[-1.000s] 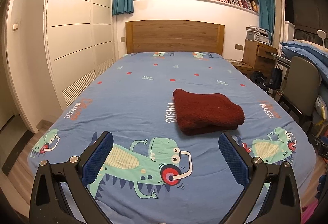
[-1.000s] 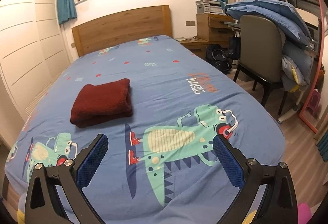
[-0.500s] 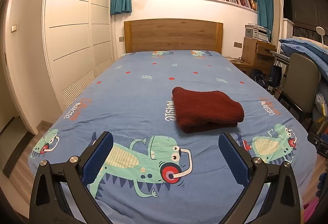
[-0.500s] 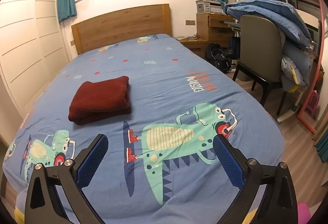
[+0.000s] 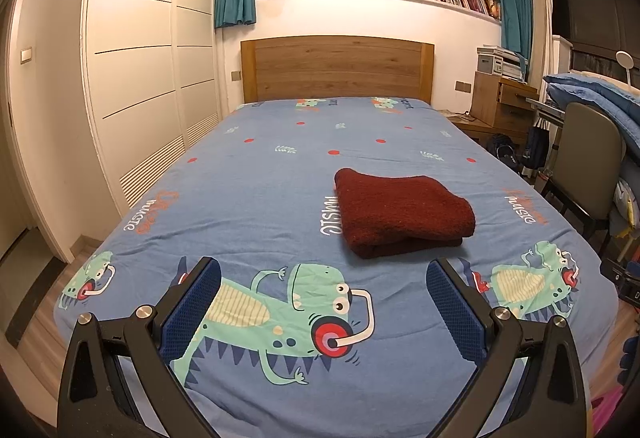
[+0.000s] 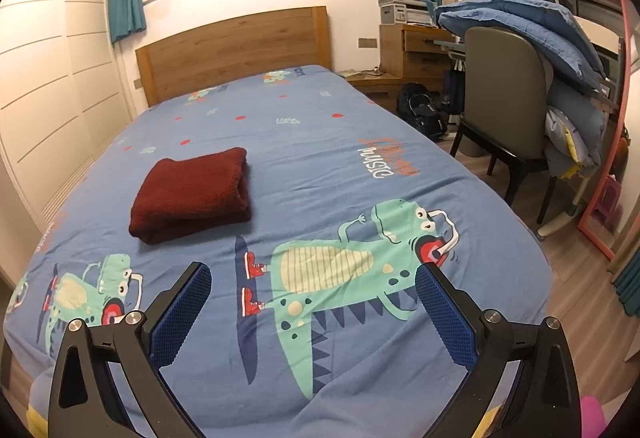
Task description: Fold small clothes
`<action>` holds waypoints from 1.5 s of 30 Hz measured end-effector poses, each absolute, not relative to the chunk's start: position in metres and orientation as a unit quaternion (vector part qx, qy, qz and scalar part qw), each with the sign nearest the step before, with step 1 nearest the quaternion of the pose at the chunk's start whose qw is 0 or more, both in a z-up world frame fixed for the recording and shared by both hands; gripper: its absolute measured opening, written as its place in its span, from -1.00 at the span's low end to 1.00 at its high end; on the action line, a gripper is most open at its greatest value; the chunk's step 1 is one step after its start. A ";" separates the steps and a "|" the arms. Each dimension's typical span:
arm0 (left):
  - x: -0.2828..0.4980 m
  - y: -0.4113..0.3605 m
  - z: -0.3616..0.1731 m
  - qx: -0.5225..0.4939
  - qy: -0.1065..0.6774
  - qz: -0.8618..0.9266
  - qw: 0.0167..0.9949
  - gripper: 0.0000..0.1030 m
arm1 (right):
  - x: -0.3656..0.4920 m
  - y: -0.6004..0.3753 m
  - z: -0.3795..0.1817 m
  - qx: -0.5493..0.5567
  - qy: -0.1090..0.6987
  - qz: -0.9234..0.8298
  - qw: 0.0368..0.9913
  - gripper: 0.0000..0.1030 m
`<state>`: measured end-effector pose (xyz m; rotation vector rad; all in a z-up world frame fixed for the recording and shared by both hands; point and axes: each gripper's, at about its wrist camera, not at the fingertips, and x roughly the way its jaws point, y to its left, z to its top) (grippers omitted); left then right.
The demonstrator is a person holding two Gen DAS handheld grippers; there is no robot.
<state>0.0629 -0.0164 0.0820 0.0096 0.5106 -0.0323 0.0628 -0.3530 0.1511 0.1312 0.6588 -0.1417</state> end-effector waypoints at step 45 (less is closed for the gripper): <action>0.066 -0.016 0.078 0.003 0.257 -0.015 0.966 0.97 | 0.063 -0.356 0.143 0.067 0.330 -0.072 0.939 0.98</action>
